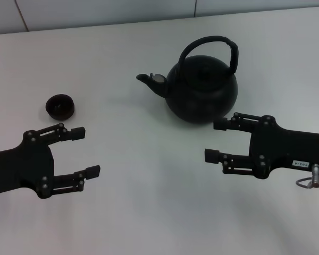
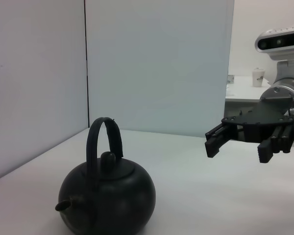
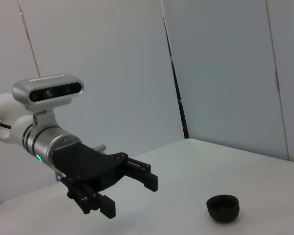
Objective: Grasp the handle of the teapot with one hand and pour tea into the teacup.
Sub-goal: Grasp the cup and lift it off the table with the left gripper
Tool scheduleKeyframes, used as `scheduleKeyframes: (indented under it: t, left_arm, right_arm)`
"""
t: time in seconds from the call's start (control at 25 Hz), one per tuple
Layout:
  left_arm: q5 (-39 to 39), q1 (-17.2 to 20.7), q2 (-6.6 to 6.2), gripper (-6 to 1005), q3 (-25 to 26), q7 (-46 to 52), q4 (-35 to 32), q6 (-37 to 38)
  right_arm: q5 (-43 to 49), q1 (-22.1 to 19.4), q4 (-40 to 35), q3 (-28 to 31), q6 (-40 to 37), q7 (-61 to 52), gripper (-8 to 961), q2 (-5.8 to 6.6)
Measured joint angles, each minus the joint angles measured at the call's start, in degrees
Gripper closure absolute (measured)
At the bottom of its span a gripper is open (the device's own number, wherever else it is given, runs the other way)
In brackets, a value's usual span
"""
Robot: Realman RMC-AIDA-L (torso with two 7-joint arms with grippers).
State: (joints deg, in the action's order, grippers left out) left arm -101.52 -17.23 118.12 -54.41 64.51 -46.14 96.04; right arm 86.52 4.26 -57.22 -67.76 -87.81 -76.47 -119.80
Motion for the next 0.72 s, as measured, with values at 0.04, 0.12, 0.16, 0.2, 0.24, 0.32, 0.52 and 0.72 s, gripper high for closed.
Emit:
scheduleKeyframes:
  t: [0.04,0.12,0.16,0.2,0.24,0.32,0.52,0.72]
  left_arm:
    - [0.0,0.0,0.0,185,0.01,0.0,0.0,0.0]
    - [0.0,0.04,0.0,186,0.06,0.0,0.0,0.0]
    - [0.0,0.04,0.0,187,0.06,0.0,0.0,0.0]
    - [0.0,0.04,0.0,187,0.06,0.0,0.0,0.0]
    - [0.0,0.04,0.0,187,0.06,0.0,0.0,0.0]
    - [0.0,0.06,0.0,188,0.02,0.0,0.0,0.01]
    - [0.01,0.08,0.0,190,0.07,0.0,0.0,0.01]
    - [0.62,0.3,0.23,192,0.83,-1.68,0.45,-0.76]
  right_arm:
    - [0.0,0.0,0.0,0.0,0.0,0.0,201,0.0]
    - [-0.01,0.08,0.01,0.0,0.0,0.0,202,0.0]
    - [-0.01,0.08,0.01,0.0,0.0,0.0,202,0.0]
    - [-0.01,0.12,0.0,-0.01,0.0,0.0,203,0.0]
    - [-0.02,0.14,0.0,-0.03,0.0,0.0,203,0.0]
    - [-0.04,0.19,0.0,-0.14,0.0,0.0,204,0.0]
    - [-0.05,0.22,0.01,-0.18,0.08,0.0,205,0.0]
    - [-0.45,0.42,0.16,-0.12,0.75,0.0,207,0.0]
